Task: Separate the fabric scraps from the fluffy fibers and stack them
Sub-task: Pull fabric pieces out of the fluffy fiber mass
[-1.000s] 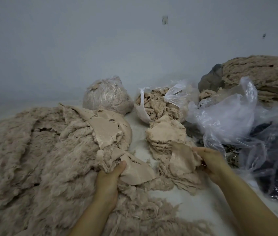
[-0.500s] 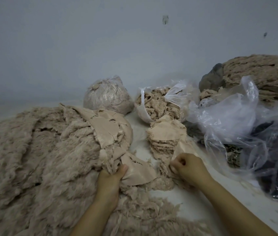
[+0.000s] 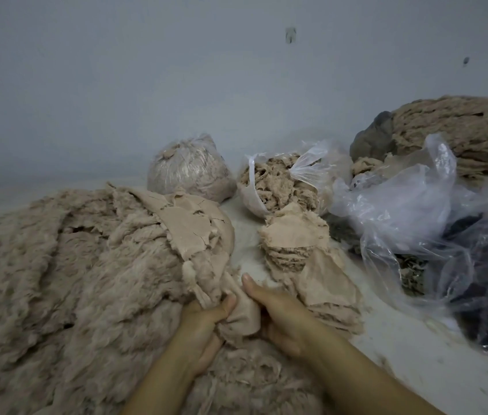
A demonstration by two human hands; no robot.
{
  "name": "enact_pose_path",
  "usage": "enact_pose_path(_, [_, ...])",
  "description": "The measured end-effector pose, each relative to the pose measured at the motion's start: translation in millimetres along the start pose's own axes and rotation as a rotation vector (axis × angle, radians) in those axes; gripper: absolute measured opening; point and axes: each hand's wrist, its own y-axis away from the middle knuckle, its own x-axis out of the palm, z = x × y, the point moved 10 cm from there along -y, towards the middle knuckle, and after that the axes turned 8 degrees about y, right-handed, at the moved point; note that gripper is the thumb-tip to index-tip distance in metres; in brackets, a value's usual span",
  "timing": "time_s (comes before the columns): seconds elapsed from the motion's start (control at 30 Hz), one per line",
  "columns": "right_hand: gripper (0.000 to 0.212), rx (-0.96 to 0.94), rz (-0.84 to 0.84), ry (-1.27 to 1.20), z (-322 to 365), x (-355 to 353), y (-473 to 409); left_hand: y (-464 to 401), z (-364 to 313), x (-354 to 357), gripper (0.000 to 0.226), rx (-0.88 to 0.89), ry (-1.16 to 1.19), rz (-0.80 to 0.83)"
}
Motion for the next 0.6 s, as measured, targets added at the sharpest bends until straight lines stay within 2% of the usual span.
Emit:
enact_pose_path(0.1, [0.028, -0.141, -0.170, -0.301, 10, -14, -6, 5, 18, 2, 0.044, -0.133, -0.091, 0.026])
enact_pose_path(0.17, [0.024, -0.211, -0.241, -0.243, 13, -18, -4, 5, 21, 5, 0.044, -0.176, -0.072, 0.050])
enact_pose_path(0.27, [0.018, -0.317, -0.303, -0.022, 17, -17, 6, 5, 21, 11, 0.034, -0.187, 0.052, 0.025])
enact_pose_path(0.4, [0.015, -0.320, -0.245, 0.054, 8, -10, 10, -2, 8, -11, 0.022, -0.043, 0.146, -0.210])
enact_pose_path(0.47, [0.013, -0.303, -0.227, 0.068, 4, -16, 14, -6, -3, -23, 0.035, -0.031, 0.282, -0.270])
enact_pose_path(0.53, [0.015, -0.313, -0.197, 0.096, 7, -23, 17, -10, -10, -30, 0.038, -0.027, 0.354, -0.247])
enact_pose_path(0.6, [0.018, -0.322, -0.167, 0.137, 10, -28, 17, -9, -2, -19, 0.040, -0.090, 0.188, -0.152])
